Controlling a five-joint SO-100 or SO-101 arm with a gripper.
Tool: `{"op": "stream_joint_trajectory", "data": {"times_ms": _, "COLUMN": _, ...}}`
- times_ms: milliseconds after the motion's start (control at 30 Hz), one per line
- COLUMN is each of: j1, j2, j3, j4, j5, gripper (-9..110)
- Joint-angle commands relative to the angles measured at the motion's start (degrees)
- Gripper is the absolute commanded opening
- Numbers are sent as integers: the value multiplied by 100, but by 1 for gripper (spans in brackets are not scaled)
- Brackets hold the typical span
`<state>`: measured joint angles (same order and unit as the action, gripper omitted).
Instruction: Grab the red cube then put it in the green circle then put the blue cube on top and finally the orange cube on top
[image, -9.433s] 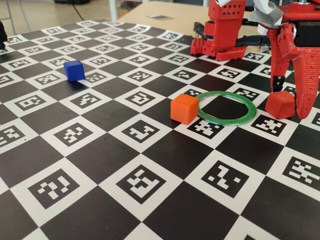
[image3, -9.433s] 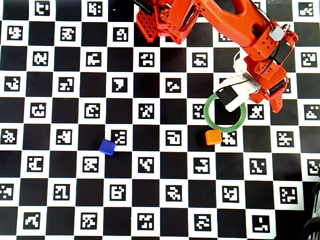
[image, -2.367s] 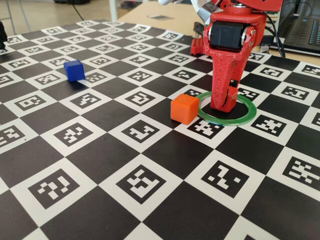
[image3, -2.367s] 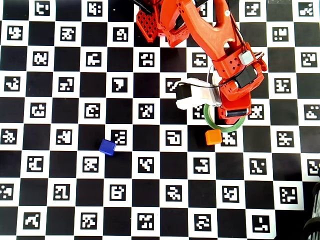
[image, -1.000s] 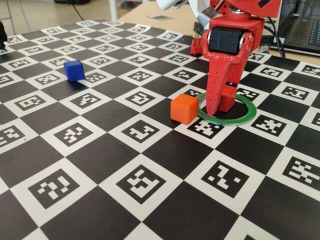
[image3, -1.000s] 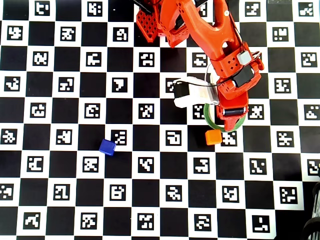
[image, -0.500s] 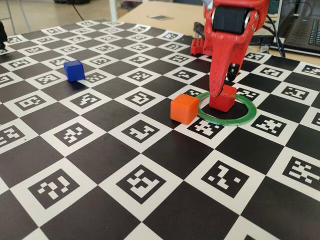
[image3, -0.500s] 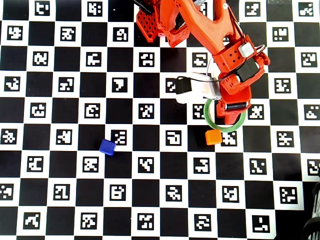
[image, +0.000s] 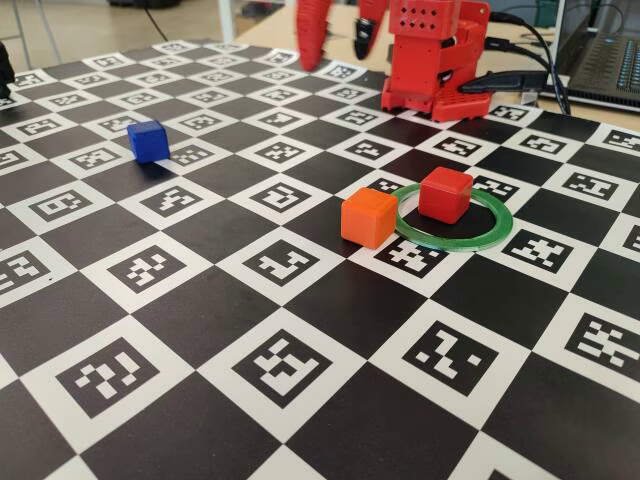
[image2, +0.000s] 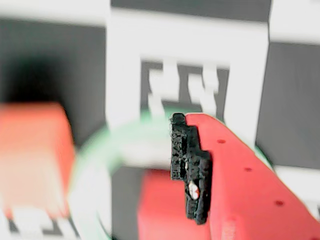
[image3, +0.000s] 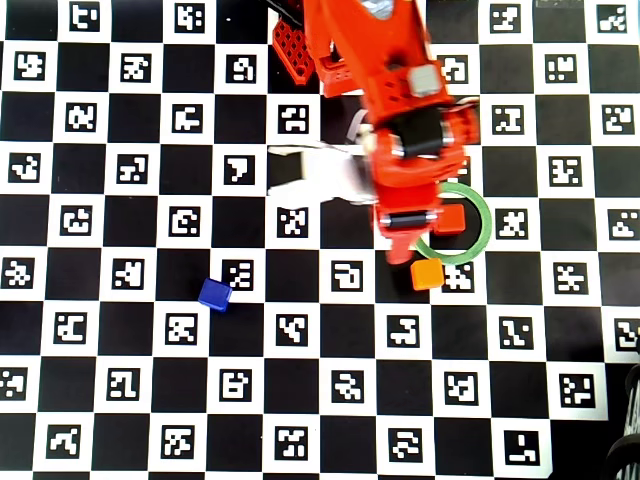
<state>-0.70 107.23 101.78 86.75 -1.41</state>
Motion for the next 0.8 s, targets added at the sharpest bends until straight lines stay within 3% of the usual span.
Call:
{"op": "stream_joint_trajectory", "data": {"times_ms": 0, "j1": 1169, "j2": 378, "j3": -563, "j4": 79, "j5": -1090, "gripper": 31}}
{"op": "stream_joint_trajectory", "data": {"times_ms": 233, "j1": 2558, "j2": -167, "j3": -1336, "j4": 272, "j5": -2435, "gripper": 32}}
{"op": "stream_joint_trajectory", "data": {"times_ms": 567, "j1": 2795, "j2": -2057, "j3": -3357, "j4": 1283, "j5": -2610, "gripper": 36}}
{"op": "stream_joint_trajectory", "data": {"times_ms": 767, "j1": 2777, "j2": -3032, "j3": -4201, "j4": 1107, "j5": -2558, "gripper": 38}}
